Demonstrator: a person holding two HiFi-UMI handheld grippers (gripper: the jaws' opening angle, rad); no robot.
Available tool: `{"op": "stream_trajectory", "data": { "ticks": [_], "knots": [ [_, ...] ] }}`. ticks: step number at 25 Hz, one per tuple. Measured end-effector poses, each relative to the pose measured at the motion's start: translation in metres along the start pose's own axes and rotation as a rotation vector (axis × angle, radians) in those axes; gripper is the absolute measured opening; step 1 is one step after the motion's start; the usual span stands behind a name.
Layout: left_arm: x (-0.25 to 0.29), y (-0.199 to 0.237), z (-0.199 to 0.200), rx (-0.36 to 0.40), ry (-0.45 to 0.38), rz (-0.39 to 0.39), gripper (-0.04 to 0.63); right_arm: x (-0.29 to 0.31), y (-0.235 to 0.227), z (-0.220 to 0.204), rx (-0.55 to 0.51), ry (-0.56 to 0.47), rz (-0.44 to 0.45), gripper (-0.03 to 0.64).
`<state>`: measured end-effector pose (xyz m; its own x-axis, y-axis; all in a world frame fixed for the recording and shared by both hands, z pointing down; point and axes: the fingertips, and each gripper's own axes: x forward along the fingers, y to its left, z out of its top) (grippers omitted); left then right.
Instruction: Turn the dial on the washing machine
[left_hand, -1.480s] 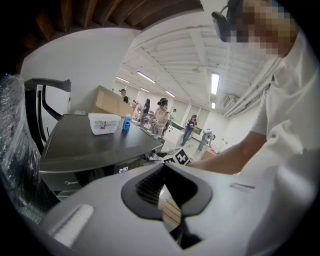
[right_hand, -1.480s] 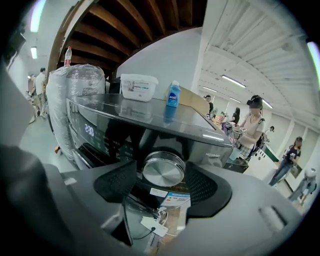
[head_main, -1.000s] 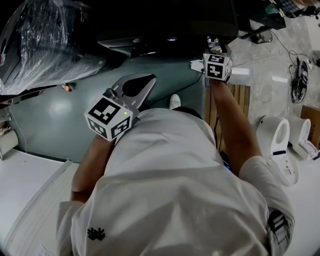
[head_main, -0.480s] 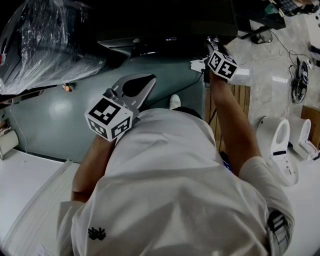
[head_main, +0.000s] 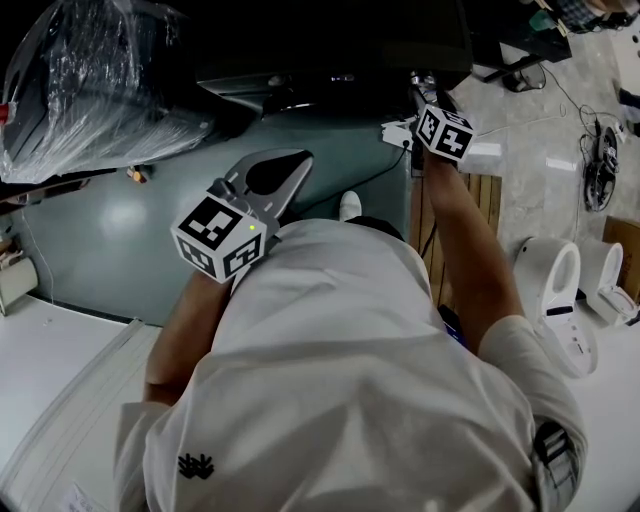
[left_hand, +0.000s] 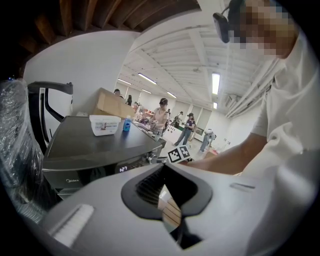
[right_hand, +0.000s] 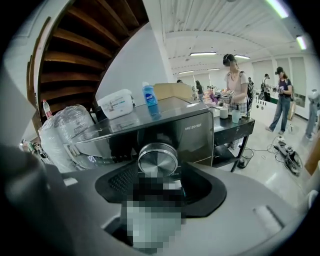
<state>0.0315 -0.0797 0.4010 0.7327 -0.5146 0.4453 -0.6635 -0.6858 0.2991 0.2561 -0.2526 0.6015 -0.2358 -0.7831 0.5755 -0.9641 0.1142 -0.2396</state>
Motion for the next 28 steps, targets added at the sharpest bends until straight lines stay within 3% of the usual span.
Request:
{"op": "stream_trajectory", "data": {
  "ticks": [10,15,17,23,28],
  "knots": [
    [0.003,-0.017,-0.007,-0.019,-0.015,-0.001,0.055,-0.041,0.013,-0.033,-0.097,0.081,0.130,0.252],
    [0.011,-0.031,-0.016,-0.023,0.004,-0.013,0.055,-0.078,0.016,-0.047,-0.152,0.072,0.181,0.052],
    [0.012,-0.036,-0.018,-0.017,0.009,-0.016,0.055,-0.092,0.021,-0.053,-0.161,0.077,0.211,0.009],
    [0.006,-0.041,-0.027,-0.009,0.017,-0.043,0.055,-0.140,0.050,-0.061,-0.196,0.094,0.317,0.002],
    [-0.001,-0.036,-0.027,0.010,0.003,-0.073,0.055,-0.183,0.076,-0.054,-0.220,0.068,0.350,0.002]
  ]
}}
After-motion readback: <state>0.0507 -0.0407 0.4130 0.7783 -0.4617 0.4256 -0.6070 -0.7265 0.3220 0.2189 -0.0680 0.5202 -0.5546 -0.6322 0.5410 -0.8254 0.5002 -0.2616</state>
